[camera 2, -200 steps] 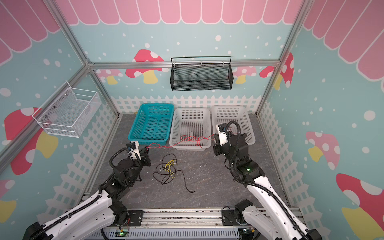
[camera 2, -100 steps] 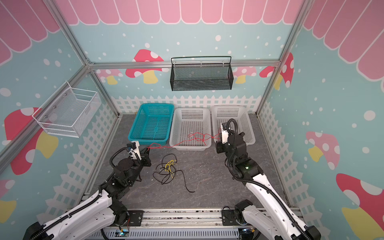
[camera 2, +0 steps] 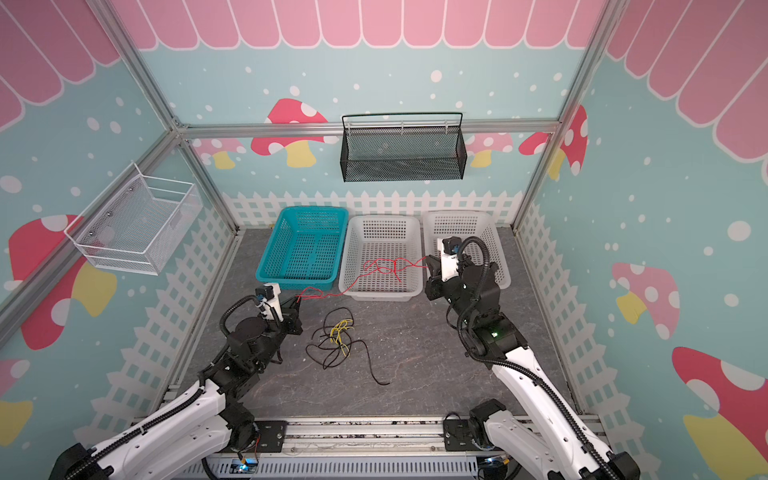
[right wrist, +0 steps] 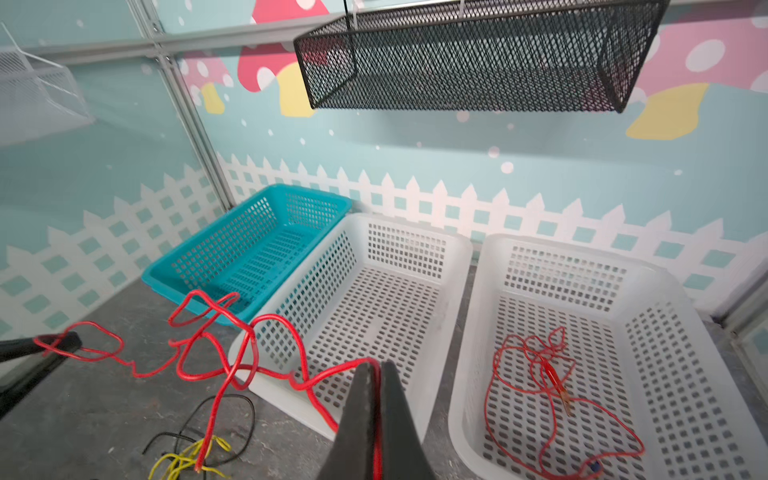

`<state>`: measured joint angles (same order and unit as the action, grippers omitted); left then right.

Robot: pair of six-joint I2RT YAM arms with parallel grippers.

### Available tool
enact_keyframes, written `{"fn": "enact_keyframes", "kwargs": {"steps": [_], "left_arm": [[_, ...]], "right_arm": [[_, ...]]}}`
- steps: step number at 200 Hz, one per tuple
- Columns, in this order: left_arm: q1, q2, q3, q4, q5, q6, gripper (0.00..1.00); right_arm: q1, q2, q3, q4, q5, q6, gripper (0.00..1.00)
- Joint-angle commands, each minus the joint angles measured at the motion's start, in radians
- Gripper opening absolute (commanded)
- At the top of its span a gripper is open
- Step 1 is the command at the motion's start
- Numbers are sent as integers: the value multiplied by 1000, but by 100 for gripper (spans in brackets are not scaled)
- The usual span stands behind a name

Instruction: Untangle the cables

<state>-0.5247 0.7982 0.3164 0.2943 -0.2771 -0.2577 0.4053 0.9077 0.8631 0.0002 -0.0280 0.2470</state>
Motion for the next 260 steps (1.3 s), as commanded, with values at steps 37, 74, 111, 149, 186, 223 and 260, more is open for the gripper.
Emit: {"fn": "enact_keyframes", "kwargs": {"steps": [37,74,111,149,186,223,260], "left_arm": [[9,16,-62,-35,-129,-43,0],[9,27,-66,-48,-141,-55,0],[16,38,-48,-66,-178,-59,0],[42,78,-37,-86,-180,-102,0],[43,73,-48,-21,-122,-101,0],[43,13,-59,-11,-84,-65,0],[39,-28,-93,139,132,-49,0]], "right_arm": [[-13,16,80,105,154,165,0],[-17,-7,99,124,220,193,0],[-23,-20,128,55,304,136,0],[-41,-46,187,-39,432,63,0],[-45,-8,237,-113,366,-5,0],[-47,-3,203,-125,308,-29,0],[-46,57,162,-82,56,-23,0]]}}
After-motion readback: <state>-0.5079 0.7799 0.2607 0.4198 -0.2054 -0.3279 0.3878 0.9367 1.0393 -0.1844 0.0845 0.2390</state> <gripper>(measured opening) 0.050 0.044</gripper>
